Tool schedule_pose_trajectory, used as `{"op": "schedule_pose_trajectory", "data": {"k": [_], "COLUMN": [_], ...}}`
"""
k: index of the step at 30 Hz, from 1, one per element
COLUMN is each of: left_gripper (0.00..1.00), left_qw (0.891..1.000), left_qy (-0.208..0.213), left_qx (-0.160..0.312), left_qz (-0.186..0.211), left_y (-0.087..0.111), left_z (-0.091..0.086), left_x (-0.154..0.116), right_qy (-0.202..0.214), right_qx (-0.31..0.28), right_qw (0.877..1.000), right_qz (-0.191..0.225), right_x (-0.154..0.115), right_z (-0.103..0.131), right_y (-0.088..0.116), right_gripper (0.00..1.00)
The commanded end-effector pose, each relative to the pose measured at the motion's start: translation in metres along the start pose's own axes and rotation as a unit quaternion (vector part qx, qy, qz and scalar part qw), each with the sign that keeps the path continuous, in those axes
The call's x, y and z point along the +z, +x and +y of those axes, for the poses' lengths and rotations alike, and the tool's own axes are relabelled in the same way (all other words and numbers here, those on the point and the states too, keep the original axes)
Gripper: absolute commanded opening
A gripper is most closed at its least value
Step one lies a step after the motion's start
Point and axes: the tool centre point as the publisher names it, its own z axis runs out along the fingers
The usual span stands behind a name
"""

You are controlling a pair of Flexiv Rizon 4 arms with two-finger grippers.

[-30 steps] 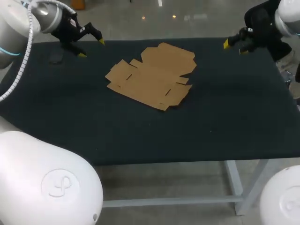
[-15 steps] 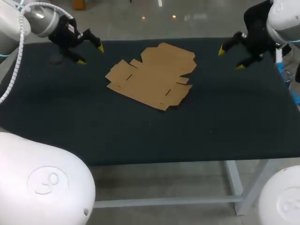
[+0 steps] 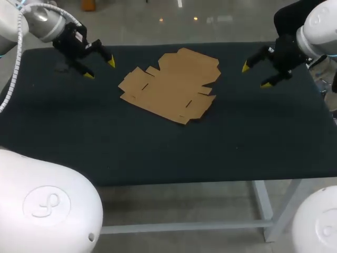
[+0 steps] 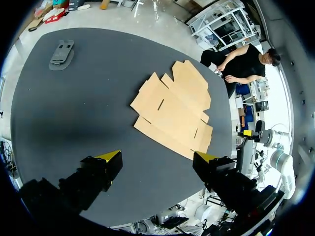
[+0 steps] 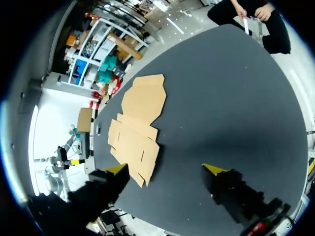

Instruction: Assemble the packaging by folding the flat box into shape, placing the metal phone stand inside, and closing the box properly

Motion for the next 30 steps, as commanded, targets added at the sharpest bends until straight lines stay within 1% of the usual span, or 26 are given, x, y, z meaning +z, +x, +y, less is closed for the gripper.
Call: {"op": "schedule_pose_trajectory", "data": {"k": [1, 3, 9, 12, 15, 19, 23, 27, 30], "left_gripper": [1.00, 1.00, 1.00, 1.00, 1.00, 1.00, 1.00, 1.00, 1.00], "left_qw": [1.000, 1.000, 1.000, 1.000, 1.000, 1.000, 1.000, 1.000, 1.000], "left_qy": [0.004, 0.005, 0.009, 0.011, 0.012, 0.013, 0.012, 0.012, 0.013], "left_qx": [-0.003, -0.004, -0.011, -0.011, -0.008, -0.003, 0.000, 0.003, 0.004], "left_qz": [0.004, 0.007, 0.012, 0.012, 0.010, 0.009, 0.012, 0.010, 0.009], "left_y": [-0.002, -0.004, -0.007, -0.007, -0.007, -0.007, -0.008, -0.008, -0.008], "left_z": [0.003, 0.003, 0.003, 0.003, 0.002, 0.003, 0.004, 0.006, 0.007], "left_x": [0.000, 0.000, 0.002, 0.002, 0.002, 0.002, 0.001, -0.001, -0.002], "right_qy": [0.012, 0.014, 0.000, 0.005, 0.007, -0.001, 0.001, 0.018, 0.027], "right_qx": [-0.001, 0.004, 0.031, 0.038, 0.046, 0.061, 0.067, 0.066, 0.067], "right_qw": [1.000, 1.000, 0.999, 0.998, 0.997, 0.997, 0.995, 0.994, 0.993], "right_qz": [0.006, 0.016, 0.035, 0.050, 0.055, 0.057, 0.078, 0.085, 0.090], "right_x": [0.013, 0.018, 0.035, 0.047, 0.055, 0.069, 0.085, 0.101, 0.110], "right_z": [0.000, -0.005, -0.022, -0.029, -0.032, -0.034, -0.033, -0.032, -0.032], "right_y": [0.003, 0.004, 0.012, 0.017, 0.019, 0.020, 0.019, 0.019, 0.019], "right_gripper": [1.00, 1.00, 1.00, 1.00, 1.00, 1.00, 1.00, 1.00, 0.92]}}
